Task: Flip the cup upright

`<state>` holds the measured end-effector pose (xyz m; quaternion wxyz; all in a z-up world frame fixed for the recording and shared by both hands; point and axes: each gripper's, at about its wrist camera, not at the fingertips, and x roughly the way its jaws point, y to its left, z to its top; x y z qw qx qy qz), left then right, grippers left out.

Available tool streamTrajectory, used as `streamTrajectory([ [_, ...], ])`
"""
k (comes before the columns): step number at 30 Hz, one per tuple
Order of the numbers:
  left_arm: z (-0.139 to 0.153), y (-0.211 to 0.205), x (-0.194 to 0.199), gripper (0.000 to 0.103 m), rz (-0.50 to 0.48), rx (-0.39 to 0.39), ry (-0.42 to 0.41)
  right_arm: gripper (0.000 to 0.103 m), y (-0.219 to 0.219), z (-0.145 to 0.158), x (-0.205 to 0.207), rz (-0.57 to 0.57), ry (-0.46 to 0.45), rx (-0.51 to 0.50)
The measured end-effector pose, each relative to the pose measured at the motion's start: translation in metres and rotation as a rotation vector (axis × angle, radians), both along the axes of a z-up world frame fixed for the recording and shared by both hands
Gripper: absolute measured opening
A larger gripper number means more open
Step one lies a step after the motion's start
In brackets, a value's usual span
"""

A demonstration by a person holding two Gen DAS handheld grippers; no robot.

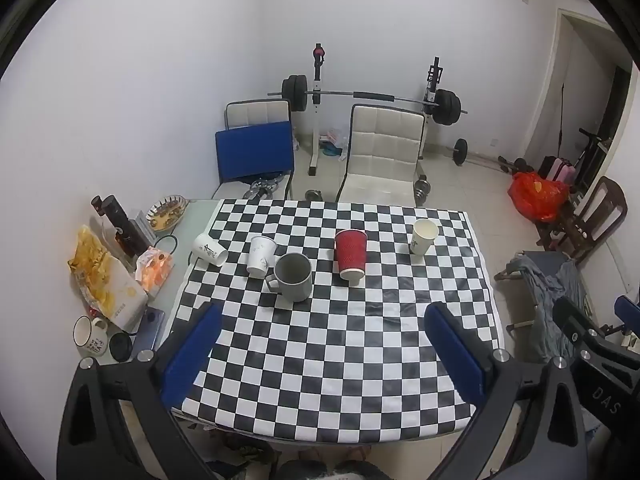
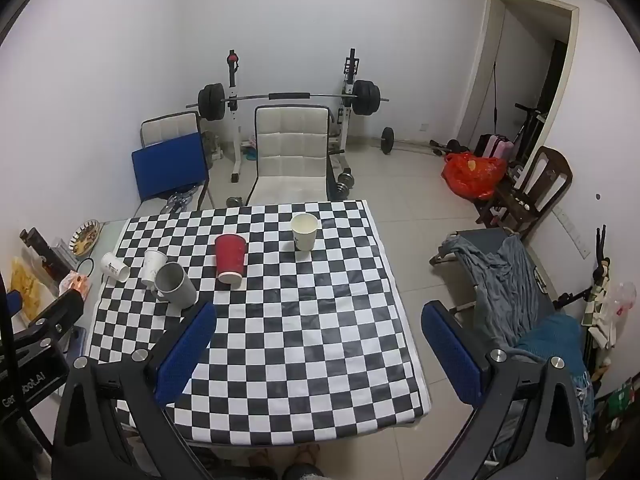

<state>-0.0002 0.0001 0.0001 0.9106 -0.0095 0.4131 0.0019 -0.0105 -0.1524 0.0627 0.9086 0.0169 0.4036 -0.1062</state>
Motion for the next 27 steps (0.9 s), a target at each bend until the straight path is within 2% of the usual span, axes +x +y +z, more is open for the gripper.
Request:
streamTrajectory([
  [27,0.0053,-0.0054,-0.0014,0.103,0.0,0.004,-0.002,0.103,0.0013,0.0024,-0.0014,-0.002,0.002,-0.013],
])
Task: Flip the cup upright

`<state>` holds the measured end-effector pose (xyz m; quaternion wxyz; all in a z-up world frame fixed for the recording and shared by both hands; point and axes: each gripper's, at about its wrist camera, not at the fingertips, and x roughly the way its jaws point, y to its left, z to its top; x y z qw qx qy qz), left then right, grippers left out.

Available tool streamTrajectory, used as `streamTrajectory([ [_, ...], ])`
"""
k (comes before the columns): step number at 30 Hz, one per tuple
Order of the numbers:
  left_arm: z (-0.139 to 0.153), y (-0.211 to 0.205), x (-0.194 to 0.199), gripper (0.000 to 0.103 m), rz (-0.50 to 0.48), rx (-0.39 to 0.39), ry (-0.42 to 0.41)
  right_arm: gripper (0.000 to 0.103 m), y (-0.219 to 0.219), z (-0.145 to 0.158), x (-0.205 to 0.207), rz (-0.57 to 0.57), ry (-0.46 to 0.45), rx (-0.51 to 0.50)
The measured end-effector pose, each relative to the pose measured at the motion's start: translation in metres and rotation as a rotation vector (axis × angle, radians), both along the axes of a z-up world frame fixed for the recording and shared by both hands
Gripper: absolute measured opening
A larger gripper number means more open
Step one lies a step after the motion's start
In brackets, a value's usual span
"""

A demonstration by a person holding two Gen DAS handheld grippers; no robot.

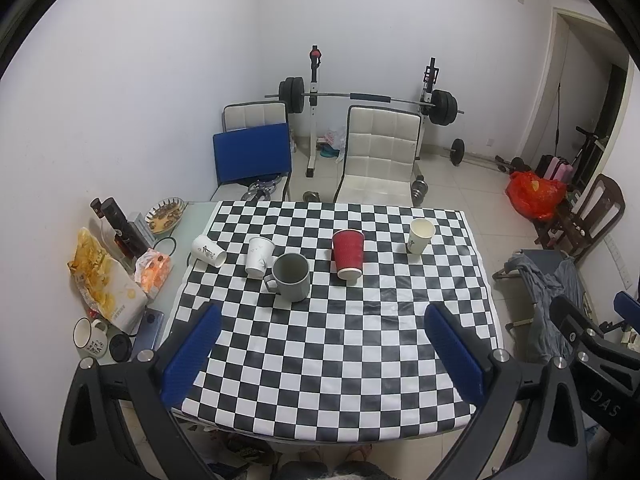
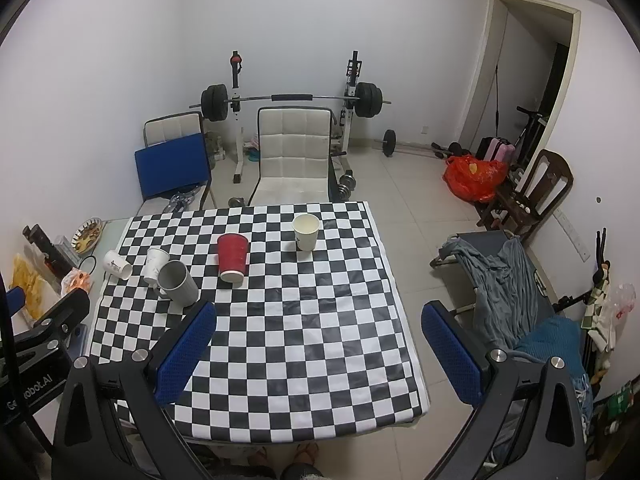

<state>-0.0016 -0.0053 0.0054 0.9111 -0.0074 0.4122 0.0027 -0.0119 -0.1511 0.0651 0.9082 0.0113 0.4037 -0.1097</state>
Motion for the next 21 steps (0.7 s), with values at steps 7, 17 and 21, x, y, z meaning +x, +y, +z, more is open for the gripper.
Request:
streamTrajectory([
  [7,0.005,-0.0019,0.0043,0.103,0.001,0.003,-0.006,0.103,-0.0007,0.0004,0.0001,0.001,-0.001,0.001],
  [17,0.0054,-0.0038,0.0039,0.103,0.0,0.005,-0.009,0.103,0.0013,0.0023,-0.0023,-0.006,-0.006,-0.01],
  [21,0.0086,0.0005,0.0047,0.103,-0.001,0.0,-0.008,0.103,0.0005,0.005,-0.0008,-0.004,-0.007,-0.01],
])
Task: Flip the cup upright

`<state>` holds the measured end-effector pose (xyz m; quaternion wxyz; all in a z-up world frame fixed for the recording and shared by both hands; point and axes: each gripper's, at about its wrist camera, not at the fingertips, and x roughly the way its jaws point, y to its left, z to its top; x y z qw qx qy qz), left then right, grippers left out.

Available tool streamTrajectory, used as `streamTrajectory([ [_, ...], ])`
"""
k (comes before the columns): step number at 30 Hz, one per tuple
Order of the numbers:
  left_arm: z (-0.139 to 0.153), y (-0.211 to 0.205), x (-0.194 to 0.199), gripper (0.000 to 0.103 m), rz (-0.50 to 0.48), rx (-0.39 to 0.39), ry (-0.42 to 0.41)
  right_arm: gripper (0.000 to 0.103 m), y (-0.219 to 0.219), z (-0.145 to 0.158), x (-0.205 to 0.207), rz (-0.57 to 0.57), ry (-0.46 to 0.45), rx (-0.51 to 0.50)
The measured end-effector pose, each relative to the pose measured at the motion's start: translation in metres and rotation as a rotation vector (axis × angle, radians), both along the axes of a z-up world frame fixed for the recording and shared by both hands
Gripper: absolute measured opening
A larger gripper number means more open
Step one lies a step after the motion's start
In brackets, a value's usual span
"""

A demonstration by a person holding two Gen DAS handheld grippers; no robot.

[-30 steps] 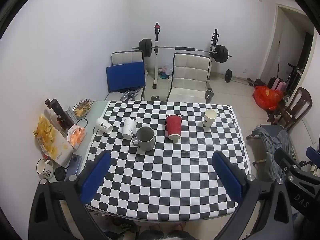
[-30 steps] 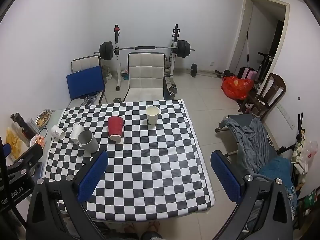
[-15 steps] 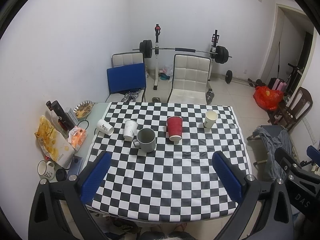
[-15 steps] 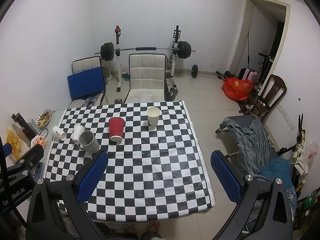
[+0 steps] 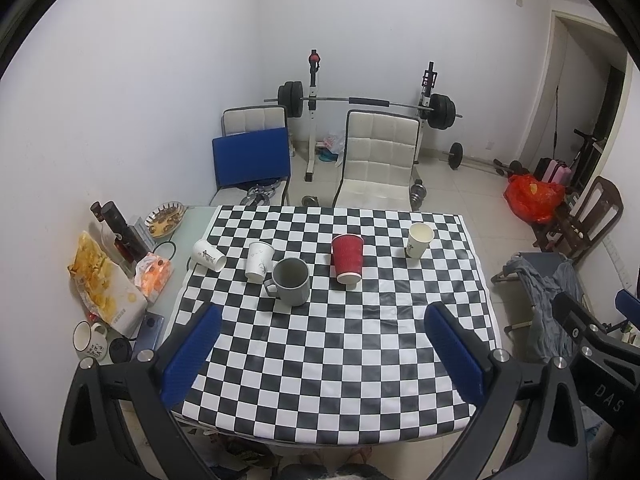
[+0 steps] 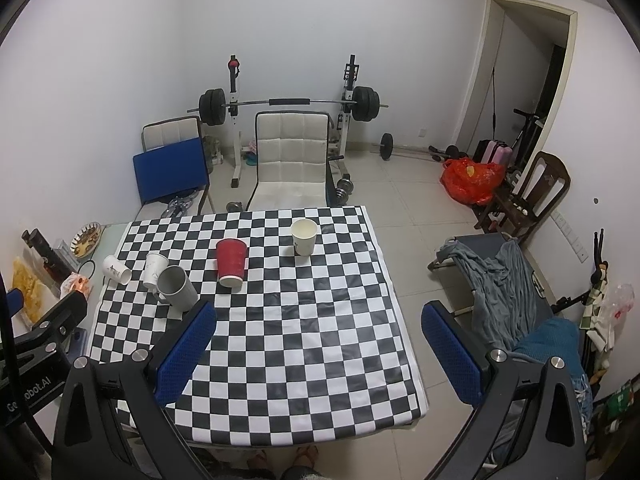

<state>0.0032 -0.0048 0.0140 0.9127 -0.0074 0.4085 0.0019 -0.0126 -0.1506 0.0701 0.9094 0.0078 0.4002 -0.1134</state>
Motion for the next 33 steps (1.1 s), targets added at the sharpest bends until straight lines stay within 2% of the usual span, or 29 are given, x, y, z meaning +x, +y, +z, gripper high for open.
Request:
streamTrajectory([
  [33,0.016,-0.004,0.004,0.103,-0.007,0.0,-0.022,0.103,-0.001,0.0,-0.002,-0.001,-0.009,0.003],
])
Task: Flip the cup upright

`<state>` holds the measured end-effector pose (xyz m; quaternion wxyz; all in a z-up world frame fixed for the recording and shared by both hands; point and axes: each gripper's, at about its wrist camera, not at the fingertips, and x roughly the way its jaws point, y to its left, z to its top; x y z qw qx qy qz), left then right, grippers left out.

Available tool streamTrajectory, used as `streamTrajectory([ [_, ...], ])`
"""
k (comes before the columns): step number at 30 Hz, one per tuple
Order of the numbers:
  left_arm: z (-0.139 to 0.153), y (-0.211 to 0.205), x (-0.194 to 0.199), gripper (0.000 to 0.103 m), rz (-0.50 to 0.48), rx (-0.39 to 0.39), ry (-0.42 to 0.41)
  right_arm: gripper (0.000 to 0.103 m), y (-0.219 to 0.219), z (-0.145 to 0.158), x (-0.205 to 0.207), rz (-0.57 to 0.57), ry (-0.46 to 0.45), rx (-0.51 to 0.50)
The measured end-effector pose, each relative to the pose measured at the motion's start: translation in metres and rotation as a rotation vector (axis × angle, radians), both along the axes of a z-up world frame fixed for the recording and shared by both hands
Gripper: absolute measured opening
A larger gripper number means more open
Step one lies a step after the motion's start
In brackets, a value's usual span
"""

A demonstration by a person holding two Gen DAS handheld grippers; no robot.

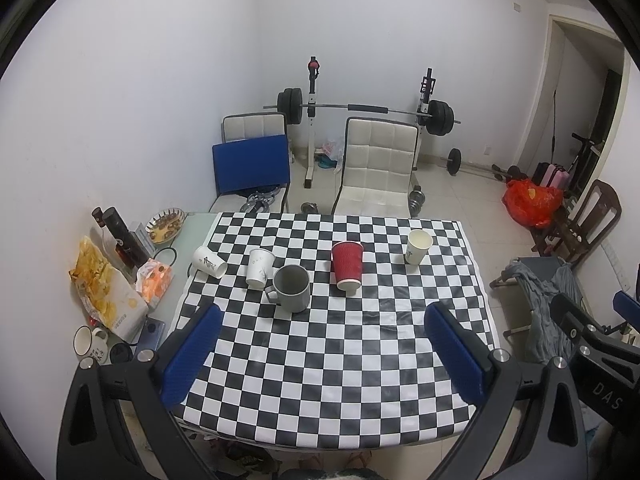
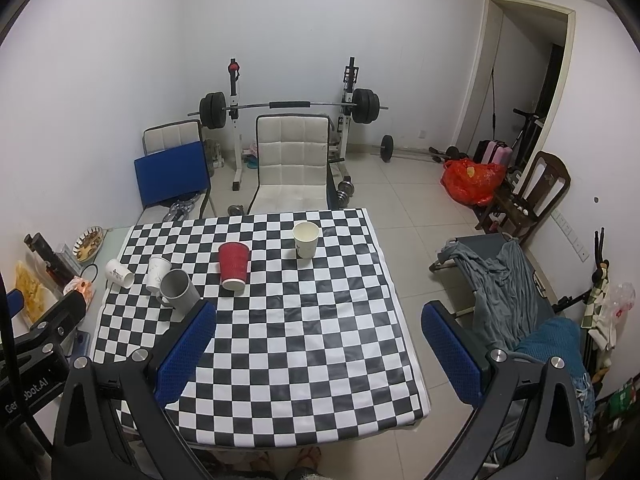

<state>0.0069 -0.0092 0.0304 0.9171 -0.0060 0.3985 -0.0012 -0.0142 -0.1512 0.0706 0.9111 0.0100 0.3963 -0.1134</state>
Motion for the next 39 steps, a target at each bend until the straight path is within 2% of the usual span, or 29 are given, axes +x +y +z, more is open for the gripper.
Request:
streamTrajectory([
  [17,0.002,-0.001,0.005,0.103,-0.011,-0.003,-0.005,0.103,0.002,-0.009,0.001,-0.003,0.003,0.008],
  [18,0.001,-0.001,0.006,0.103,-0.014,-0.003,-0.004,0.103,-0.001,0.003,0.005,-0.007,0.008,0.013],
  [20,-0.005,0.001,0.011,0.103,-0.013,0.001,-0.006,0.103,0.003,0.009,0.016,-0.022,0.023,0.015],
  [22,-0.015,0.003,0.018,0.103,-0.012,0.007,-0.004,0.103,0.003,0.003,0.026,-0.042,0.043,0.022],
  [27,-0.055,0.003,0.047,0.103,-0.015,0.053,0.001,0.103,-0.009,-0.04,0.053,-0.113,0.114,0.04],
  [30,-0.085,-0.002,0.064,0.103,-0.029,0.08,0.017,0.103,-0.025,-0.08,0.066,-0.157,0.139,0.038],
  [32,-0.111,-0.011,0.081,0.103,-0.042,0.091,0.059,0.103,-0.035,-0.11,0.081,-0.189,0.166,0.024],
  [39,-0.171,-0.056,0.128,0.103,-0.071,0.099,0.14,0.103,-0.089,-0.2,0.127,-0.252,0.254,0.071],
])
